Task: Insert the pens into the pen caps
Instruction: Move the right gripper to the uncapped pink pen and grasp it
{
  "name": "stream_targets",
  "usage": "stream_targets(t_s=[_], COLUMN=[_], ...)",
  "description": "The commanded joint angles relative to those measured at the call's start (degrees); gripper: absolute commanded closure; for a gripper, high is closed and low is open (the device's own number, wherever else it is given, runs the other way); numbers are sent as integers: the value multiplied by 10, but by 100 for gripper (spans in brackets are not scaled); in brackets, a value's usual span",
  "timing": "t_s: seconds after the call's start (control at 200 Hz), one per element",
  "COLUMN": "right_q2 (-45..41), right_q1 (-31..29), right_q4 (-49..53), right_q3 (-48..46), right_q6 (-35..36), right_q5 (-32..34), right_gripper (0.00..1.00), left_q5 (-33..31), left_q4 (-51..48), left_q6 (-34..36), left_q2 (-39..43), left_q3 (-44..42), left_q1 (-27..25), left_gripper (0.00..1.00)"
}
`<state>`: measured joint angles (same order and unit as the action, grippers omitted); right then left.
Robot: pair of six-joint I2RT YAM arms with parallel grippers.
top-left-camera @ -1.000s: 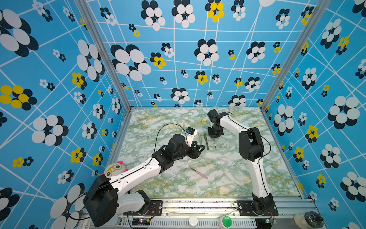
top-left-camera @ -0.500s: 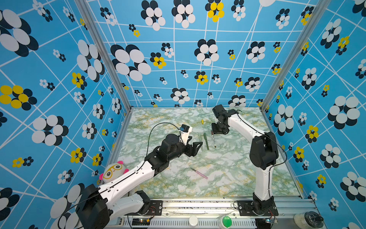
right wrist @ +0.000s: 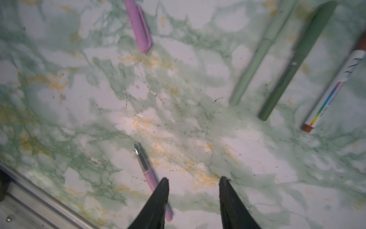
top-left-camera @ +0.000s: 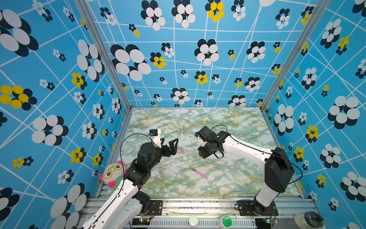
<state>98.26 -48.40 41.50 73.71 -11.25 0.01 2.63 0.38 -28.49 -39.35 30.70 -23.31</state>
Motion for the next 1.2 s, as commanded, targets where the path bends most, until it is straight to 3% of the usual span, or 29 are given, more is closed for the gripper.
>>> stream_targets(t_s=[0.0, 0.235, 0.755, 1.194], right_q2=[-36, -18, 91, 108], right_q1=[-33, -86, -142, -147], right_q4=[-45, -75, -36, -39], right_q3=[-46, -96, -37, -37], right_q6=[3, -18, 6, -2], right_q5=[-21, -34, 19, 20], right_gripper=[54, 52, 57, 74], left_q5=[25, 62, 111, 112], left_q4=[-26, -20, 4, 5], left_q6=[-33, -47, -58, -52], left_q2=[40, 75, 57, 42], left_q3=[-19, -36, -36, -29], left_q1=[37, 67, 68, 69], left_gripper=[1, 1, 1, 1])
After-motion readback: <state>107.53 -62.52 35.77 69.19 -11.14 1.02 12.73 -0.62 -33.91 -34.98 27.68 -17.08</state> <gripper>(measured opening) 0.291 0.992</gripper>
